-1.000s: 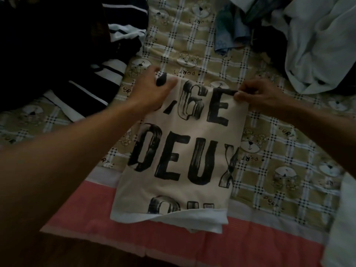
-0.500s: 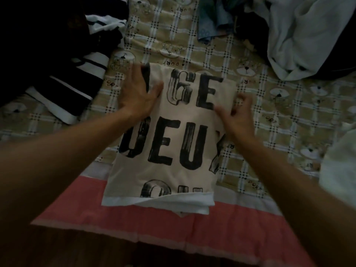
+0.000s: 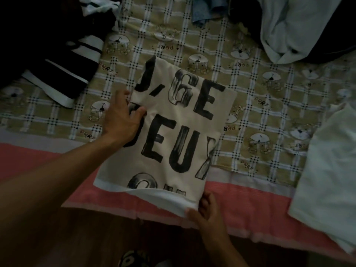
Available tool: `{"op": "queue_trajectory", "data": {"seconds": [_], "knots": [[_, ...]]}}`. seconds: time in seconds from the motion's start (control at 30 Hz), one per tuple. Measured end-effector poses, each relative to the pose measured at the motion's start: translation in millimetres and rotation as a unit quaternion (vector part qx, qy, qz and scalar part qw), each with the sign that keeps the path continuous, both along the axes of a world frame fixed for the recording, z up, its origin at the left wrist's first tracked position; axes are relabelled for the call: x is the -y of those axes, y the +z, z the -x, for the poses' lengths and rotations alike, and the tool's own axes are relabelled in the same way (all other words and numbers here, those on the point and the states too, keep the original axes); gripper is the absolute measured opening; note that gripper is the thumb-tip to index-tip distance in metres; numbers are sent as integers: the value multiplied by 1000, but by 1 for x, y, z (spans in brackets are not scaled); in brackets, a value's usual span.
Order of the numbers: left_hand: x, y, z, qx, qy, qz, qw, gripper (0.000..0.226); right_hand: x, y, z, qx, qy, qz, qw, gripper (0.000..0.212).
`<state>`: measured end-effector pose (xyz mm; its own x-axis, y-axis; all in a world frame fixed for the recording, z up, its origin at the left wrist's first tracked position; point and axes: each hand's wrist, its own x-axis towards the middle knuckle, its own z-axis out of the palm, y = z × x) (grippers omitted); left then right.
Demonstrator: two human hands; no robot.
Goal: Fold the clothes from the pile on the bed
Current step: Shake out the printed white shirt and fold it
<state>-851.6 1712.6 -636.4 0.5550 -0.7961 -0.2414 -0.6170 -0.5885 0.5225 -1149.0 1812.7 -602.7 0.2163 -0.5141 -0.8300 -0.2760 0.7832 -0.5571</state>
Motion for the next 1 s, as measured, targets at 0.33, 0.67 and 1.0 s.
{"op": "queue_trajectory", "data": {"seconds": [0.33,0.67,1.0], "knots": [[-93,42,107,-77,-574,-103,808,61,-8,0,12,-26,58,132,989,27],[-94,38,114,-76,-532,-28,843,26,-30,-7,1,-110,-10,304,946,19],[-107,34,93,33,-671,-348,654,37,-57,-12,20,-201,297,229,905,21]]}}
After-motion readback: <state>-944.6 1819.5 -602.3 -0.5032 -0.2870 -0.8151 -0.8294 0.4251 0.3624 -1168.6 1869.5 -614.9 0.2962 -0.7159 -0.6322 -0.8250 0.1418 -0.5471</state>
